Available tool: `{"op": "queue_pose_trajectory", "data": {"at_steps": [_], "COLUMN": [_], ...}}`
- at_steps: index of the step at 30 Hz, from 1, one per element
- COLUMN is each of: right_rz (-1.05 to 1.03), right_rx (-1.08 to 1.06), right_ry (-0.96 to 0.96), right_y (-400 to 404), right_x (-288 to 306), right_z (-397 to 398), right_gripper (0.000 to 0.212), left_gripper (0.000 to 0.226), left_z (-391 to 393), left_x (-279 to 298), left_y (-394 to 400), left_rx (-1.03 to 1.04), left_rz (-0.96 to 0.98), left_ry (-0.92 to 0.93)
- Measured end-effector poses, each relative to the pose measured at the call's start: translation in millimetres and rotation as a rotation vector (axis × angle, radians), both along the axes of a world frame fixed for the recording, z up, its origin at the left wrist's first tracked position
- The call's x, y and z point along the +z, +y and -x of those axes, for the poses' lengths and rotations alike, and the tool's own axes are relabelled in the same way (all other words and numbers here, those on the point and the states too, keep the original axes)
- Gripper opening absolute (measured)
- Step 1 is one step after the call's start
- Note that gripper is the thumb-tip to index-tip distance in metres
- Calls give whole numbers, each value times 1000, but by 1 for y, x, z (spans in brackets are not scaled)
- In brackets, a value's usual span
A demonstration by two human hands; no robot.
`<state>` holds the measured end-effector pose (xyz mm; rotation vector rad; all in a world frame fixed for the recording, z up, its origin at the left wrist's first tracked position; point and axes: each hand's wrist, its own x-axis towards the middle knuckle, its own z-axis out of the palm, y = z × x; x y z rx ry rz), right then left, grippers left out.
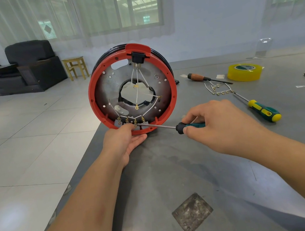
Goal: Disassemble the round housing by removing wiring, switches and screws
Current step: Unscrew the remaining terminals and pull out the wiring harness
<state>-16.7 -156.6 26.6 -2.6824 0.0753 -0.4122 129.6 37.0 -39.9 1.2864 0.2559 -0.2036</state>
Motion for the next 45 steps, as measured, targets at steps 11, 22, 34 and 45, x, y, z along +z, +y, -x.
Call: {"op": "queue_pose_trajectory", "data": {"at_steps": [11,22,34,45], "right_rz": [-312,-444,-264,102], "right_rx": [5,0,22,57], "right_ry": [150,171,96,-44], "right_y": [-12,-18,-20,-22], "right_x": [3,1,4,0], "right_z": [-7,-11,-8,-5], "right_gripper": [7,5,6,18], "left_gripper": [15,14,9,11], "left_z": [1,3,3,0], "left_x": [-1,-2,-2,-4], "left_y": [2,1,0,-1], "left_rx": [-43,-48,-42,-15], "left_rz": [-9,-46,-48,-41], "left_ry": [-6,-30,-35,-33]}}
